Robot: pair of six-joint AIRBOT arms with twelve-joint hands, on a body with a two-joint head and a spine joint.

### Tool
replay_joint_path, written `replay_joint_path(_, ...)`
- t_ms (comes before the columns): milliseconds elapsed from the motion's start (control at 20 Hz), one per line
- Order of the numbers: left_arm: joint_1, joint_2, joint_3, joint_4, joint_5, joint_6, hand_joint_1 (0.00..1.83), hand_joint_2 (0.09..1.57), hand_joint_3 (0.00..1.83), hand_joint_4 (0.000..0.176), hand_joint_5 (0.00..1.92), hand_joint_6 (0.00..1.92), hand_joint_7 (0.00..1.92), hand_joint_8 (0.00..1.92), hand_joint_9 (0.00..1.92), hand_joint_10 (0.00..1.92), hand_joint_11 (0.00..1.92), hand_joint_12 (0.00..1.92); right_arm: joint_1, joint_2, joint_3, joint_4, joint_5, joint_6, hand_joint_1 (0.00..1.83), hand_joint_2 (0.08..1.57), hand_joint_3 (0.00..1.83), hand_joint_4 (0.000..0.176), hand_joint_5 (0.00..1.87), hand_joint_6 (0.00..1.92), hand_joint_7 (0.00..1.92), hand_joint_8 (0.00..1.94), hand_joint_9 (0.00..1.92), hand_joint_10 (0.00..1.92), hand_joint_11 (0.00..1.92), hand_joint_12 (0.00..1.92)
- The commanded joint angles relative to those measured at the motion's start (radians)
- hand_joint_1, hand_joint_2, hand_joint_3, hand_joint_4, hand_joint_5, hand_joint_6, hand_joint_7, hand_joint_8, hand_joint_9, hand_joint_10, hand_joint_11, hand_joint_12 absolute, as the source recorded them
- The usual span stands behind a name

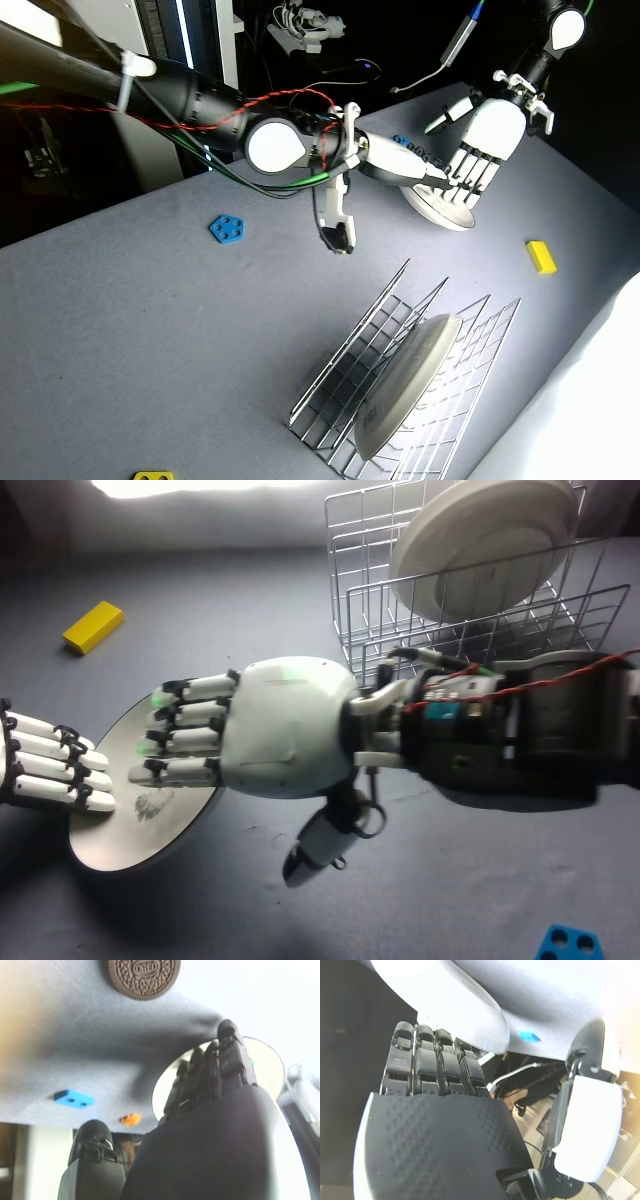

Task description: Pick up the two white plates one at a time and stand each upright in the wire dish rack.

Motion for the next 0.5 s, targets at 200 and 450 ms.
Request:
replay_joint_path(200,0.008,-0.021,0.003,0.019,-0.036,0.001,0.00,1.08,0.00,0.000,0.00,0.00,0.00,0.00,0.00,0.00,0.00,0.00,0.004,-0.083,0.113,0.010,0.101,-0.009,0.59,0.79,0.00,0.000,0.00,0.00,0.00,0.00,0.00,0.00,0.00,0.00)
replay_joint_path(450,0.000,-0.029,0.009,0.019,-0.036,0.000,0.00,1.08,0.00,0.000,0.00,0.00,0.00,0.00,0.00,0.00,0.00,0.00,0.013,-0.130,0.165,0.010,0.124,-0.009,0.66,0.80,0.00,0.000,0.00,0.00,0.00,0.00,0.00,0.00,0.00,0.00)
